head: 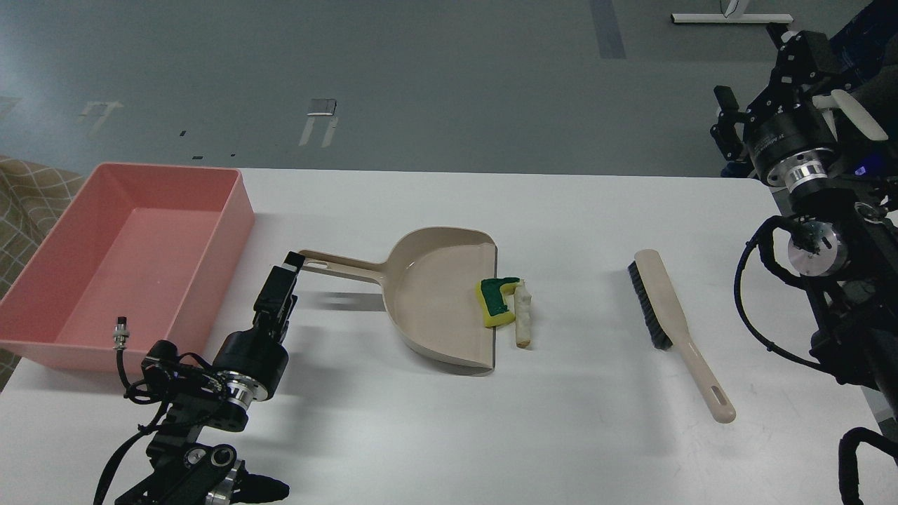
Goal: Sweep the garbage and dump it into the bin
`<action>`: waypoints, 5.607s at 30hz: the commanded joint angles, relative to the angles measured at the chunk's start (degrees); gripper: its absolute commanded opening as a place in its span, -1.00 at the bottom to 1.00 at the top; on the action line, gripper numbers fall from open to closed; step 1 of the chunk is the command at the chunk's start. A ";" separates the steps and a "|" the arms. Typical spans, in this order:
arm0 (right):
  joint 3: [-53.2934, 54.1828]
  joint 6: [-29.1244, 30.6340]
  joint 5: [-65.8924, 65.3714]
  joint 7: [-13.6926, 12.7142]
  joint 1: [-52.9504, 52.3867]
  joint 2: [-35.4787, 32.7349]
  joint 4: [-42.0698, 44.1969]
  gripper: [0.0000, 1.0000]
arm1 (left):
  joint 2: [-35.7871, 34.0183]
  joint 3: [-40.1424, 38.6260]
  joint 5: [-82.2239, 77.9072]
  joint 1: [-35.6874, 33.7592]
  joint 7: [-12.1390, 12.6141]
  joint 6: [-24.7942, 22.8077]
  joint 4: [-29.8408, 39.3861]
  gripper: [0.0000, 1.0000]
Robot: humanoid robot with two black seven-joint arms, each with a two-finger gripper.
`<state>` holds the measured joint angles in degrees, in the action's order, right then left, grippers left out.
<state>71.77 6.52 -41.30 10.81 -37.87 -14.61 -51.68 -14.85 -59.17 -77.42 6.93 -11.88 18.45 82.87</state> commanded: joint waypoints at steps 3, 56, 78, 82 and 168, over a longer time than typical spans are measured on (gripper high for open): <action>0.38 -0.02 0.00 0.00 -0.01 0.02 0.00 1.00 | 1.75 1.69 -0.19 -2.44 0.01 0.45 -3.06 1.00; 0.39 0.07 0.00 0.00 -0.01 0.02 -0.27 1.00 | 6.94 4.50 -0.19 -11.41 0.10 4.58 -13.44 -1.00; -0.75 -2.13 -0.27 -1.49 -0.45 -1.55 -0.97 0.99 | 6.94 4.41 0.34 -11.76 1.24 6.34 -13.09 -1.00; -8.98 -1.86 -1.67 -2.46 -0.88 -8.82 -4.56 0.99 | 6.86 4.41 0.43 -11.94 1.16 6.34 -13.09 -1.00; -64.39 5.08 -21.89 -18.81 -2.73 -45.86 -44.65 -0.15 | 7.56 4.41 0.43 -12.11 1.16 6.34 -12.56 -1.00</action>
<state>7.38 11.56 -63.20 -6.63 -40.61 -60.47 -96.24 -7.33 -54.75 -77.03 -5.19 -10.73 24.78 70.23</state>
